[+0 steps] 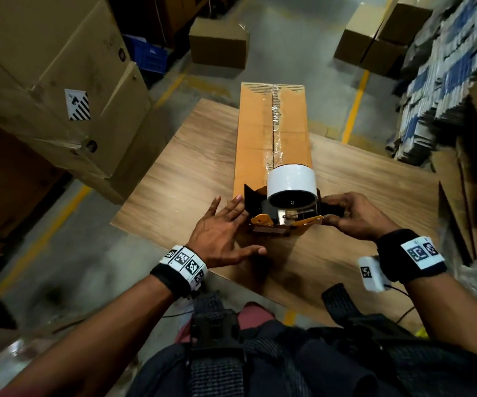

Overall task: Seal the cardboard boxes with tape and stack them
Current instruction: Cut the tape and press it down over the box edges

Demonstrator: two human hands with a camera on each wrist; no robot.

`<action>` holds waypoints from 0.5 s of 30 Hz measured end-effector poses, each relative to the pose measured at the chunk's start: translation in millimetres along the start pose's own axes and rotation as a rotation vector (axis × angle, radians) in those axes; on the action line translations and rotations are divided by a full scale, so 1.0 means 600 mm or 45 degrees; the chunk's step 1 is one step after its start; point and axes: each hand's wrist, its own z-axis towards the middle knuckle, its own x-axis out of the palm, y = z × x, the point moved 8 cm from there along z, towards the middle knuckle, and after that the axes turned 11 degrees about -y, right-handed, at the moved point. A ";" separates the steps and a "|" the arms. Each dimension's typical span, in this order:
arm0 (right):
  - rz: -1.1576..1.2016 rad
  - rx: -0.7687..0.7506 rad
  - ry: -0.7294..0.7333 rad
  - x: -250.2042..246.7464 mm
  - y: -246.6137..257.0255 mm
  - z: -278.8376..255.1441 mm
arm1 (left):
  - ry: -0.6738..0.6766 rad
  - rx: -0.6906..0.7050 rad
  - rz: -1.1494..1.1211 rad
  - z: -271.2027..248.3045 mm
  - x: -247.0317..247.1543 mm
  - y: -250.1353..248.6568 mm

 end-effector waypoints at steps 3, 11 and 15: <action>-0.006 0.010 -0.007 -0.009 -0.004 -0.012 | -0.003 -0.016 0.018 0.001 -0.003 -0.004; -0.096 0.028 -0.047 -0.038 -0.021 -0.018 | 0.002 -0.023 -0.004 -0.001 -0.012 -0.003; -0.194 0.075 -0.101 -0.091 -0.048 -0.033 | 0.002 -0.027 -0.002 -0.003 -0.016 0.000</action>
